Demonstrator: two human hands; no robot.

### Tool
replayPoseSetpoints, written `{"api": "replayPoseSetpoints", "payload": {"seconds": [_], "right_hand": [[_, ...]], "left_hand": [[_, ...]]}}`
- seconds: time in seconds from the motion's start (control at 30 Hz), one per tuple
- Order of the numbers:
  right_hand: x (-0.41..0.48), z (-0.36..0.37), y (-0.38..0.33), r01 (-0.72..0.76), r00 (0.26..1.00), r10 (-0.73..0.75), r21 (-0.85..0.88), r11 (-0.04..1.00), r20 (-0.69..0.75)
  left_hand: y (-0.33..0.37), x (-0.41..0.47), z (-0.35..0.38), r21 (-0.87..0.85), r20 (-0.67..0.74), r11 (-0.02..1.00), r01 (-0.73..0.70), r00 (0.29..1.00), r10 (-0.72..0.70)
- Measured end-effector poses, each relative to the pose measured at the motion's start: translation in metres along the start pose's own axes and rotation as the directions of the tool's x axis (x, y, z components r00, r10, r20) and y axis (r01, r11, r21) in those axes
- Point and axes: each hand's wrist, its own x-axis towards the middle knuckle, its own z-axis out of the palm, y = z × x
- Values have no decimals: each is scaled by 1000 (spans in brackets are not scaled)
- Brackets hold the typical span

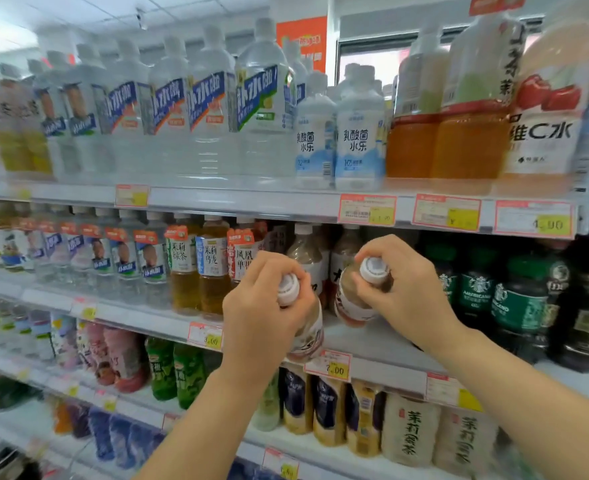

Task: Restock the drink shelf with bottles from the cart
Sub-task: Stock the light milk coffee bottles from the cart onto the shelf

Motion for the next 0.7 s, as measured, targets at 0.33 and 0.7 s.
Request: {"api": "replayPoseSetpoints", "payload": {"seconds": [0.33,0.7], "right_hand": [[35,24,30,-217,959,210,17,976,192],[54,52,55,-563,825,544,128,817,157]], "left_hand": [[-20,10,-1,6,51,999,45,998,-45],[-32,9,4,-53,80,995,85,994,-80]]}}
